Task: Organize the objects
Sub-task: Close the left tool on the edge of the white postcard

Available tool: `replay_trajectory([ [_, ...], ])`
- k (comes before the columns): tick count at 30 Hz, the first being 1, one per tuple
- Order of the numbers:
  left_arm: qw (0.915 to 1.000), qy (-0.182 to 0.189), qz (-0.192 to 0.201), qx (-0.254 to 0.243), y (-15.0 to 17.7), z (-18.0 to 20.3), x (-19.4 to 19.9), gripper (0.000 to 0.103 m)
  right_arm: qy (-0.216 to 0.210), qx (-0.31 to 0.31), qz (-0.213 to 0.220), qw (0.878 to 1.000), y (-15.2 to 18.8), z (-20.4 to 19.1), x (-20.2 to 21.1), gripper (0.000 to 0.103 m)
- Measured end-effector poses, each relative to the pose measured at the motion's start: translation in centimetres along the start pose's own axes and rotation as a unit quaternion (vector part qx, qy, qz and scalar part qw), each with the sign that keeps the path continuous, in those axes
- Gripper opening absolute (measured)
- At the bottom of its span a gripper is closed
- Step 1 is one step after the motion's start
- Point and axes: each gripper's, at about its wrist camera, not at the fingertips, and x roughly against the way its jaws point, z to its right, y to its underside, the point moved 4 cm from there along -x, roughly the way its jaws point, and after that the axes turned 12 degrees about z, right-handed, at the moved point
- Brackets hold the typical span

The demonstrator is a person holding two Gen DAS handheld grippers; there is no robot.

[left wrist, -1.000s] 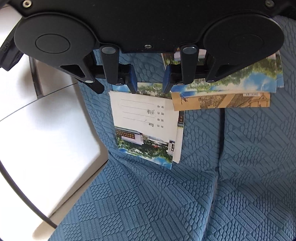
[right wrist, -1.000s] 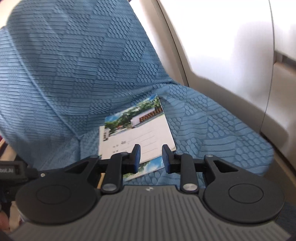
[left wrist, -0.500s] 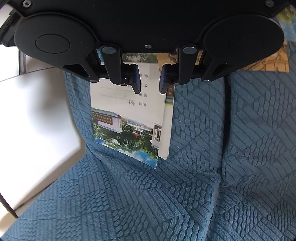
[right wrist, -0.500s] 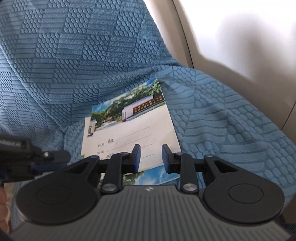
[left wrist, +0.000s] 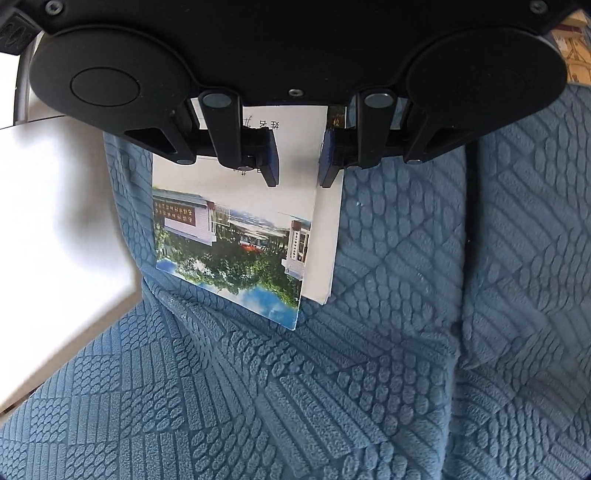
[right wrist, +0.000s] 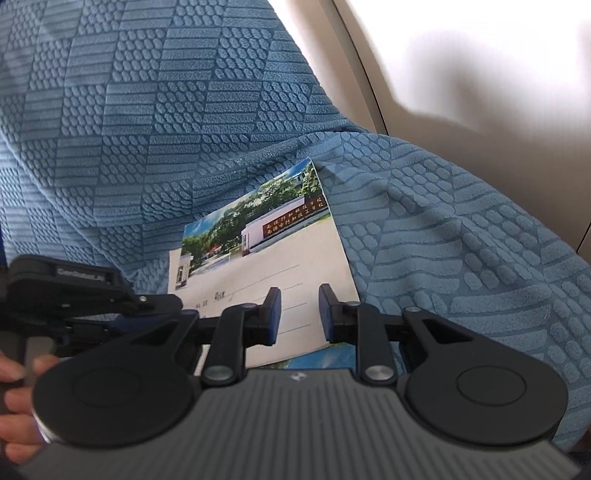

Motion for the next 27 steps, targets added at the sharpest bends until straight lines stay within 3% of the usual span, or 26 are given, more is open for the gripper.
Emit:
replay_trajectory([
  [7, 0.9996, -0.024, 0.012, -0.009, -0.1, 0.3, -0.5, 0.02, -0.005, -0.021, 0.0, 1.0, 0.0, 0.0, 0.0, 0.023],
  [11, 0.9994, -0.027, 0.008, -0.019, -0.2, 0.8, -0.7, 0.026, -0.007, -0.029, 0.0, 1.0, 0.0, 0.2, 0.0, 0.023],
  [12, 0.9997, -0.02, 0.005, -0.012, -0.3, 0.8, -0.7, 0.032, -0.007, -0.032, 0.0, 0.999, 0.0, 0.2, 0.0, 0.023],
  [16, 0.9994, 0.006, -0.002, 0.033, -0.9, -0.2, -0.9, 0.033, -0.011, -0.05, 0.001, 0.999, -0.1, 0.5, 0.0, 0.023],
  [23, 0.9919, 0.078, -0.003, 0.101, -1.8, -2.5, 0.1, 0.026, -0.029, -0.137, 0.001, 0.99, 0.0, 2.4, -0.1, 0.024],
  [27, 0.9875, 0.112, -0.003, 0.111, -1.9, -2.7, 0.3, 0.024, -0.029, -0.146, 0.002, 0.989, 0.1, 2.4, 0.0, 0.024],
])
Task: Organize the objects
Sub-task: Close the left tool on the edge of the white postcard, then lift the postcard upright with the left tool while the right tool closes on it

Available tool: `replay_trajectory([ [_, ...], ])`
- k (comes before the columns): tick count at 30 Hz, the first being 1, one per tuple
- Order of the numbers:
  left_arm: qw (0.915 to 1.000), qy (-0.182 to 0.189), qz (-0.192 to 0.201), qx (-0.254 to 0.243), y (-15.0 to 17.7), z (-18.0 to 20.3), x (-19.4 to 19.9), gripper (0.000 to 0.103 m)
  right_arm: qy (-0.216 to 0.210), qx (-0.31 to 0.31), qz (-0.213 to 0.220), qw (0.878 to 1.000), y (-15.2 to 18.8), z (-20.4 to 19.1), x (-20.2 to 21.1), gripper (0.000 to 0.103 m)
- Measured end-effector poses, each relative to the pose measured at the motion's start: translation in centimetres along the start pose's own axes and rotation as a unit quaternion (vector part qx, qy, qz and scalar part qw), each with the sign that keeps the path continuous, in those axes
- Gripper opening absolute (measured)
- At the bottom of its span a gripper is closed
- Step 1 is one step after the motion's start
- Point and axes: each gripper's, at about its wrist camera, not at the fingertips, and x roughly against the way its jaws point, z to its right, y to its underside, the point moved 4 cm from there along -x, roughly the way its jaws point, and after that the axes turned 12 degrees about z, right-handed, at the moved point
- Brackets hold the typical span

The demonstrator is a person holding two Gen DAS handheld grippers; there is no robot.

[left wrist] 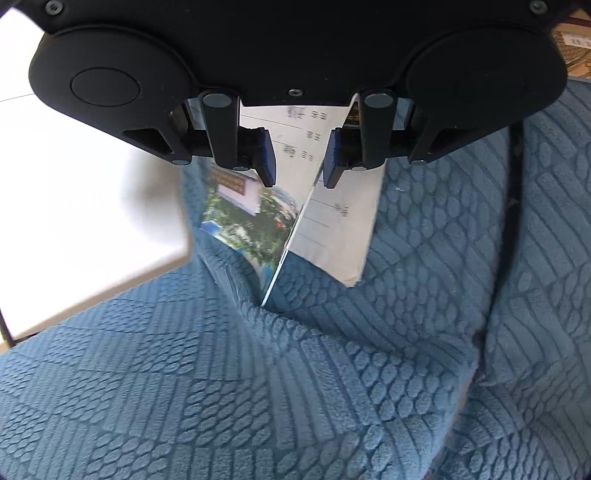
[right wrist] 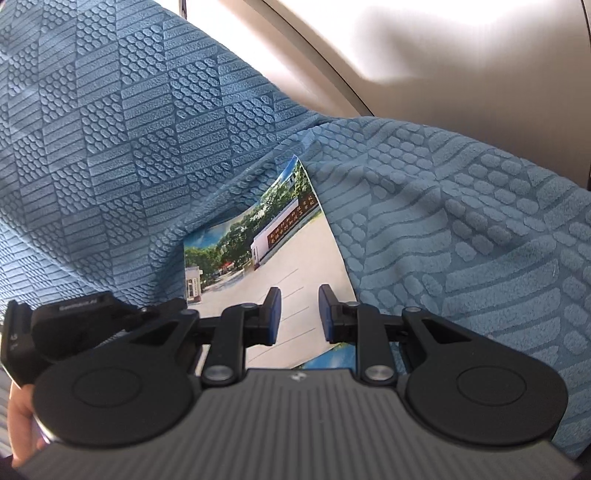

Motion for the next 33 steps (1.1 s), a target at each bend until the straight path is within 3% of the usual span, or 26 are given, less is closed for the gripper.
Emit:
replay_trajectory([
  [2, 0.9989, 0.045, -0.006, 0.011, 0.0, 0.3, 0.0, 0.011, -0.001, -0.009, 0.001, 1.0, -0.1, 0.2, -0.1, 0.024],
  [4, 0.9946, 0.095, -0.021, 0.036, -0.3, 0.9, -0.2, 0.011, -0.002, -0.018, 0.001, 1.0, -0.1, 0.3, 0.0, 0.024],
  [5, 0.9947, 0.097, -0.023, 0.027, -0.4, 1.3, -0.3, 0.013, -0.003, -0.023, 0.002, 1.0, -0.1, 0.4, 0.1, 0.024],
  [8, 0.9971, 0.053, -0.026, -0.047, -0.3, 2.9, -1.2, 0.015, -0.005, -0.032, 0.002, 0.999, -0.2, 0.7, 0.1, 0.024],
  [10, 0.9961, 0.042, -0.032, -0.071, -0.1, 3.5, -1.7, 0.018, -0.005, -0.034, 0.002, 0.999, -0.2, 0.8, 0.0, 0.024],
  [14, 0.9969, 0.015, -0.034, -0.069, -0.3, 3.3, -2.0, 0.019, -0.007, -0.04, 0.001, 0.999, -0.3, 1.0, 0.1, 0.024],
  [17, 0.9959, -0.03, -0.048, -0.071, -0.2, 2.2, -2.5, 0.016, -0.008, -0.044, -0.001, 0.999, -0.3, 1.0, 0.0, 0.024],
  [25, 0.9941, -0.042, -0.077, -0.064, 2.4, 1.8, -3.0, 0.014, -0.009, -0.059, -0.004, 0.998, -0.5, 1.3, -0.3, 0.025],
  [27, 0.9946, -0.04, -0.08, -0.053, 2.8, 2.8, -3.2, 0.007, -0.012, -0.067, -0.002, 0.998, -0.6, 1.3, 0.0, 0.029],
  [30, 0.996, -0.022, -0.075, -0.044, 3.1, 4.2, -2.7, 0.005, -0.065, -0.107, -0.01, 0.992, -0.5, 0.9, 0.8, 0.029],
  [33, 0.9952, -0.027, -0.063, -0.07, 3.2, 5.7, -2.0, 0.004, -0.099, -0.116, -0.009, 0.988, -0.2, 0.0, 1.9, 0.029],
])
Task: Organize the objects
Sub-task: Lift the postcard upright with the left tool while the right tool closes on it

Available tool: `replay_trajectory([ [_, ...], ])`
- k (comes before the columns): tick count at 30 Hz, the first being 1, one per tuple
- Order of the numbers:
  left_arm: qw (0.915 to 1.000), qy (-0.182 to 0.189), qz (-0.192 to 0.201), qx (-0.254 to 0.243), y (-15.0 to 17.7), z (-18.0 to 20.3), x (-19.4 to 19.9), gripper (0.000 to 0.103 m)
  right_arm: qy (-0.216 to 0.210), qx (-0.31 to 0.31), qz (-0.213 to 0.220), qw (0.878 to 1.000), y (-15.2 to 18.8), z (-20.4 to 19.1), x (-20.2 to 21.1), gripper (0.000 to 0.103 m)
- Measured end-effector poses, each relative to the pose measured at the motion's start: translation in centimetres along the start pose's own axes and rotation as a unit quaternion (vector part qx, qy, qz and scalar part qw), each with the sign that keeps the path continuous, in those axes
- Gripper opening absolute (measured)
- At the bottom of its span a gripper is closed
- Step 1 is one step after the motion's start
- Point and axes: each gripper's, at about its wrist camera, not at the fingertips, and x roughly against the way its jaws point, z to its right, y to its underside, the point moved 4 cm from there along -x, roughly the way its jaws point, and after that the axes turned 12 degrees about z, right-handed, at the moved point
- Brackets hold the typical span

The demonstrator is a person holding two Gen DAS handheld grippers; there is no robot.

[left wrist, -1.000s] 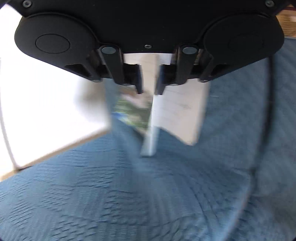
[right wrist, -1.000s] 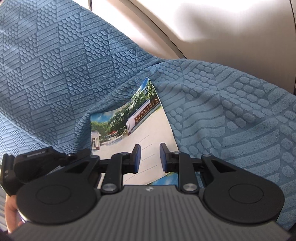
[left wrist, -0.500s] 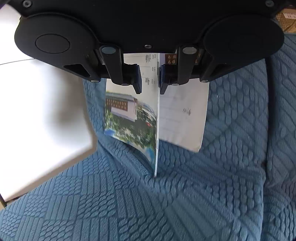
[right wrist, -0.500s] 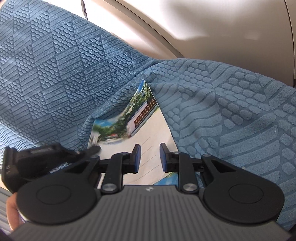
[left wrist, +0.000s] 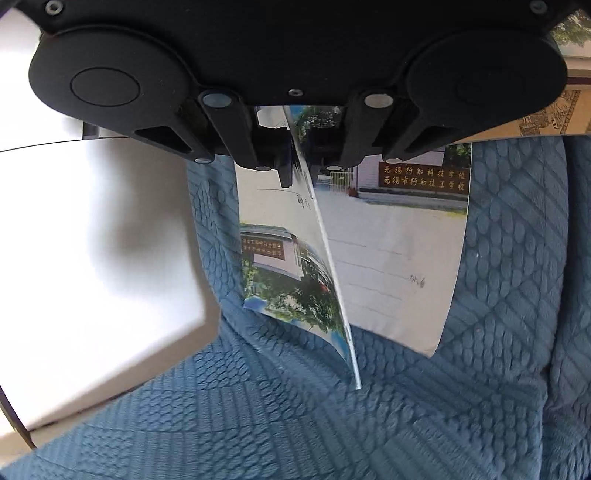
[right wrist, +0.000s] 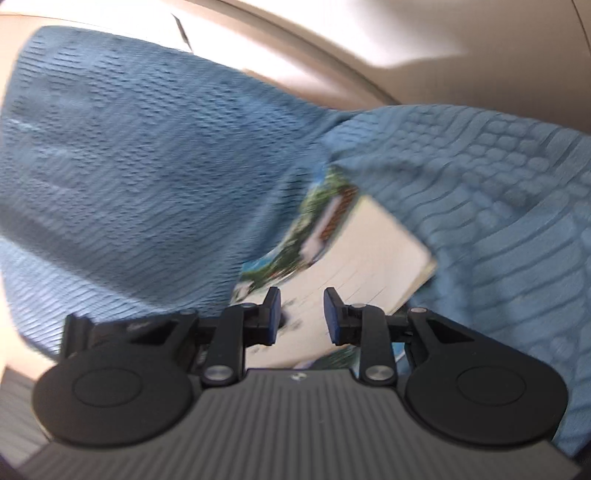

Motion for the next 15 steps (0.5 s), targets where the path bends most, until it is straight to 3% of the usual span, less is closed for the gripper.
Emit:
replay_trajectory([
  [1, 1.0, -0.002, 0.005, -0.005, 0.0, 0.4, 0.2, 0.004, -0.014, -0.011, -0.001, 1.0, 0.1, -0.2, 0.3, 0.03],
  [4, 0.9999, 0.002, 0.012, -0.001, -0.2, 1.0, 0.9, 0.003, -0.054, -0.066, -0.008, 0.996, 0.5, -0.1, 1.3, 0.058],
  [5, 0.9999, 0.003, 0.014, 0.001, -0.3, 1.0, 1.3, 0.003, -0.062, -0.083, -0.016, 0.995, 0.8, -0.1, 1.6, 0.06],
  [7, 0.9998, 0.006, 0.018, 0.005, -0.4, 1.3, 1.8, 0.003, -0.08, -0.11, -0.033, 0.99, 1.4, 0.0, 1.7, 0.061],
  [11, 0.9996, 0.01, 0.024, 0.01, -0.4, 1.8, 2.1, 0.002, -0.075, -0.155, -0.05, 0.984, 2.1, 1.0, 0.5, 0.061],
  [15, 0.9993, 0.014, 0.026, 0.022, -0.4, 1.8, 2.2, 0.002, -0.058, -0.166, -0.029, 0.984, 1.5, 1.7, -0.2, 0.062],
])
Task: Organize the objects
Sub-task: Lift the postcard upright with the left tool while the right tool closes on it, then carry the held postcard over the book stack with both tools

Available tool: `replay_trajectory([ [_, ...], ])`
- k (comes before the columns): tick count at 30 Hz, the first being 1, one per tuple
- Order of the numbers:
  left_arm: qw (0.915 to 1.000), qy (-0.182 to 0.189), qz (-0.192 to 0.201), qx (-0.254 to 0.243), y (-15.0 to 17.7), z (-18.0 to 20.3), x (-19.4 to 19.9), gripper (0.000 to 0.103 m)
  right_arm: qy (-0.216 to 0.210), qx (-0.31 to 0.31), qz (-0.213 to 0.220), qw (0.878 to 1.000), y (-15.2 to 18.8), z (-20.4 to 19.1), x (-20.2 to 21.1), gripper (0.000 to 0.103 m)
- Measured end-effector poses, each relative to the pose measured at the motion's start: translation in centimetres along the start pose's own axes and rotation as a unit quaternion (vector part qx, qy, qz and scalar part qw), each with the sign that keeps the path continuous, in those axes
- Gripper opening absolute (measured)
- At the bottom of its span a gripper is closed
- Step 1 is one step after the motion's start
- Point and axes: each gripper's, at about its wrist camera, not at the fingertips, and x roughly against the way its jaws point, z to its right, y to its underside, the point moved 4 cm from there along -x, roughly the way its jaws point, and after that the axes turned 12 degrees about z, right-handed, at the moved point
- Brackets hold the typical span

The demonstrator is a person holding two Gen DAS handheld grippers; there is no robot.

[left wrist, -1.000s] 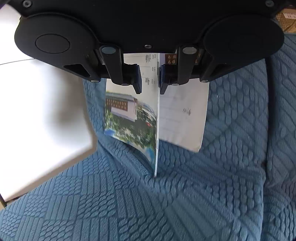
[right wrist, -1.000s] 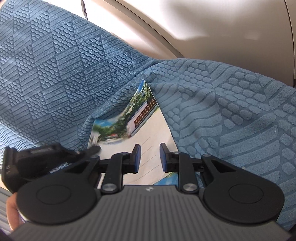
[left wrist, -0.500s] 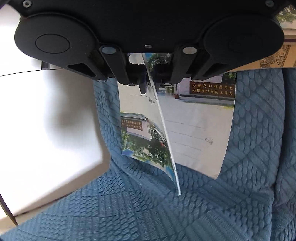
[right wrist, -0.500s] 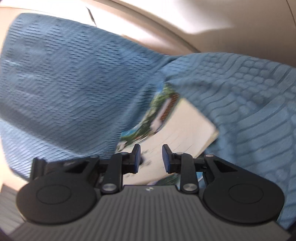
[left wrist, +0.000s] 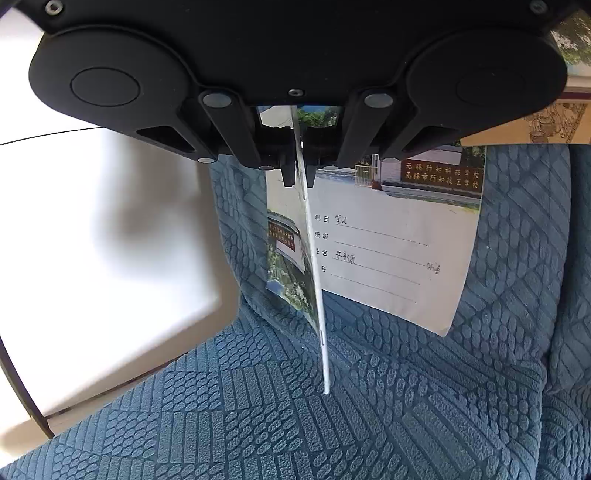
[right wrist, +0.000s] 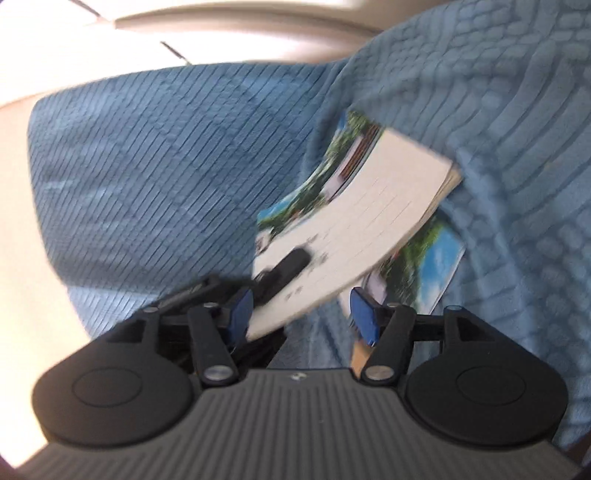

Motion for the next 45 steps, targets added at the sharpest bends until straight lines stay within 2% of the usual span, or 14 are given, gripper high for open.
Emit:
replay_trajectory([
  [6, 0.9999, 0.008, 0.004, 0.009, 0.3, 0.4, -0.2, 0.002, 0.014, 0.011, 0.017, 1.0, -1.2, 0.4, -1.3, 0.062],
  [15, 0.9997, 0.013, 0.011, 0.015, 0.1, 0.7, 0.3, 0.002, 0.044, 0.03, 0.068, 0.996, -3.2, 1.6, -0.6, 0.06],
  [16, 0.9997, 0.013, 0.012, 0.016, 0.1, 0.6, 0.2, 0.002, 0.047, 0.036, 0.072, 0.996, -3.2, 1.6, -0.5, 0.057],
  [18, 0.9997, 0.01, 0.016, 0.017, 0.0, 0.5, 0.2, 0.002, 0.046, 0.041, 0.074, 0.995, -3.3, 1.6, -0.5, 0.039],
  [19, 0.9996, 0.009, 0.018, 0.019, -0.1, 0.4, 0.3, 0.002, 0.049, 0.048, 0.072, 0.995, -3.3, 1.6, -0.6, 0.023],
  [20, 0.9995, 0.01, 0.017, 0.023, -0.1, 0.3, 0.4, 0.002, 0.055, 0.058, 0.072, 0.994, -3.3, 1.5, -0.6, 0.015],
  [22, 0.9994, 0.009, 0.017, 0.028, 0.0, 0.1, 0.7, 0.003, 0.052, 0.074, 0.074, 0.993, -3.1, 0.9, -0.5, 0.012],
  [27, 0.9994, 0.012, 0.019, 0.026, 0.7, 0.3, 2.0, 0.003, 0.051, 0.101, 0.068, 0.991, -2.7, -0.1, 0.4, 0.012],
  [32, 0.9996, 0.006, 0.02, 0.019, 1.4, 0.5, 3.5, 0.005, 0.054, 0.106, 0.059, 0.991, -1.7, -0.6, 1.9, 0.011],
  [36, 0.9993, 0.018, 0.021, 0.024, 2.3, 0.7, 5.1, 0.006, 0.049, 0.105, 0.062, 0.991, -1.1, -1.6, 3.3, 0.011],
  [45, 0.9979, 0.049, 0.032, 0.028, 2.6, 2.5, 10.6, 0.007, 0.04, 0.157, 0.066, 0.985, 0.1, -7.1, 6.1, 0.01],
])
